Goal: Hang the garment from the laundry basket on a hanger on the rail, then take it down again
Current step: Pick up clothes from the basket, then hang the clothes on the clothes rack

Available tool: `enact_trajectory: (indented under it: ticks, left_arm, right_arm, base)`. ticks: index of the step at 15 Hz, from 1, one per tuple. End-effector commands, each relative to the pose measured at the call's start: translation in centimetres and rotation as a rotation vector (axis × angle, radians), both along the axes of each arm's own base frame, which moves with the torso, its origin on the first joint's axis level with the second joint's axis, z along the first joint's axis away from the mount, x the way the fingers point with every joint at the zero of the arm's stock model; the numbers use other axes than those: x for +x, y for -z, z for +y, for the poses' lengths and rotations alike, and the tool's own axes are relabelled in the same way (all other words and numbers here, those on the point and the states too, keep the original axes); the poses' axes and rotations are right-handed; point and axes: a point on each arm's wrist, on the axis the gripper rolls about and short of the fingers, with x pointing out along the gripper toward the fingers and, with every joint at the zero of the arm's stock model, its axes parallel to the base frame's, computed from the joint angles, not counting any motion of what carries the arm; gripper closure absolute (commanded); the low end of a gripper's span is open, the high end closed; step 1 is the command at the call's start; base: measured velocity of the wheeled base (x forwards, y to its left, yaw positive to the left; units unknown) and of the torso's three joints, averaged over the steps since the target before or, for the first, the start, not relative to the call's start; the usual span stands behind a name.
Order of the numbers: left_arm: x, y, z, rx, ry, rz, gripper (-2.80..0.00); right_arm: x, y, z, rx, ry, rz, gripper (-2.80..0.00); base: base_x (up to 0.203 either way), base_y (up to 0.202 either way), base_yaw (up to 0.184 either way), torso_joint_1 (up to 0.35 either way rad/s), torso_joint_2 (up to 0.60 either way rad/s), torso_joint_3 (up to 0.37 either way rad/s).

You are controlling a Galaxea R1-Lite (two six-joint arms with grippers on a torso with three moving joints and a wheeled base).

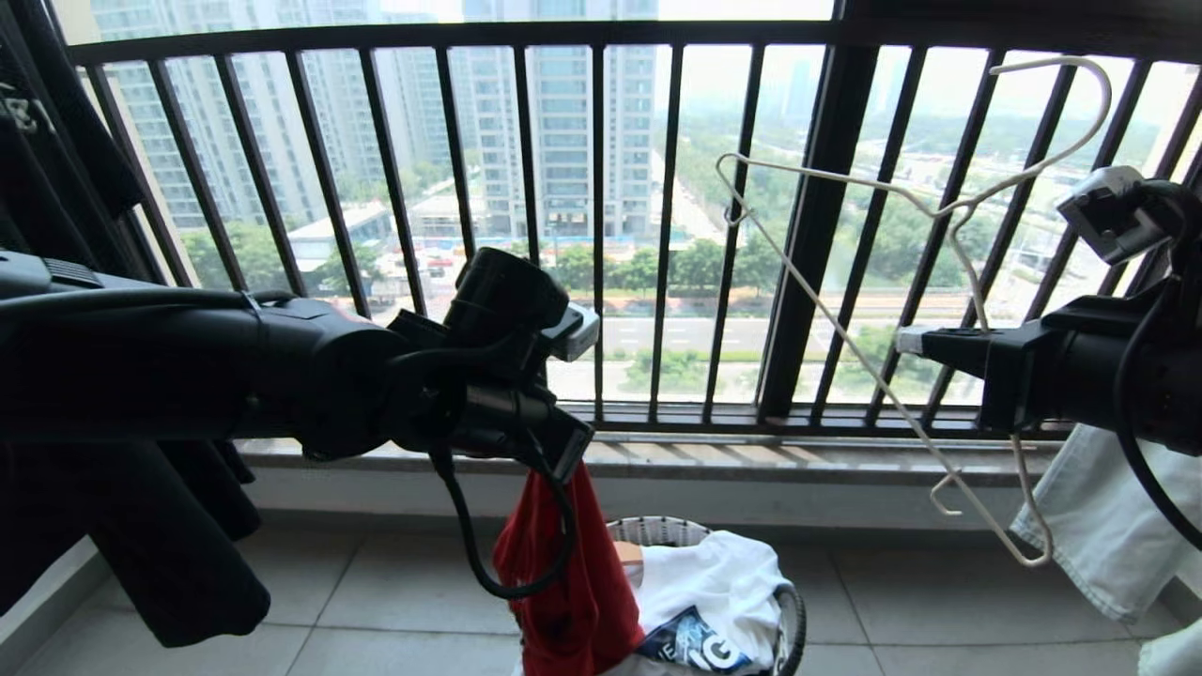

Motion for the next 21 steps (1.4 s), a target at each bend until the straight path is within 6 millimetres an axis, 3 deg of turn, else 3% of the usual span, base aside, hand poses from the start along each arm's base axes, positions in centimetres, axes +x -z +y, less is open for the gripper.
enact_trajectory:
  ticks: [1,6,9,12,16,21]
  left_arm:
    - [0.1,0.2,0.0,0.004,-0.001,0.003,0.0]
    - [0.4,0.2,0.4,0.01,-0.012,0.004,0.0]
    - [1.8,-0.8,1.4,-0.057,-0.045,-0.061,0.0]
    - [2.5,-1.7,2.4,-0.091,-0.075,-0.104,0.0]
    - [3.3,-3.8,3.1,-0.2,-0.153,-0.135,0.0]
    - [4.3,-4.3,3.4,-0.248,-0.201,-0.143,0.0]
  right_arm:
    - [0.1,0.0,0.0,-0.001,-0.001,0.0,0.0]
    - [0.1,0.1,0.0,-0.002,-0.001,0.004,0.0]
    - [0.1,0.4,0.1,-0.008,-0.007,0.015,0.0]
    - [0.1,1.3,0.2,-0.059,-0.028,0.03,0.0]
    - [-0.9,4.5,0.0,-0.27,-0.16,0.159,0.0]
    - [-1.2,5.7,0.5,-0.245,-0.326,0.222,0.0]
  base:
    - [0.0,0.0,0.0,0.002,0.0,0.198]
    - [0.0,0.0,0.0,0.005,0.0,0.104]
    - [0.0,0.0,0.0,0.0,0.0,0.0]
    - [0.0,0.0,0.0,0.0,0.0,0.0]
    - [0.0,0.0,0.0,0.0,0.0,0.0]
    - [0.0,0.0,0.0,0.0,0.0,0.0]
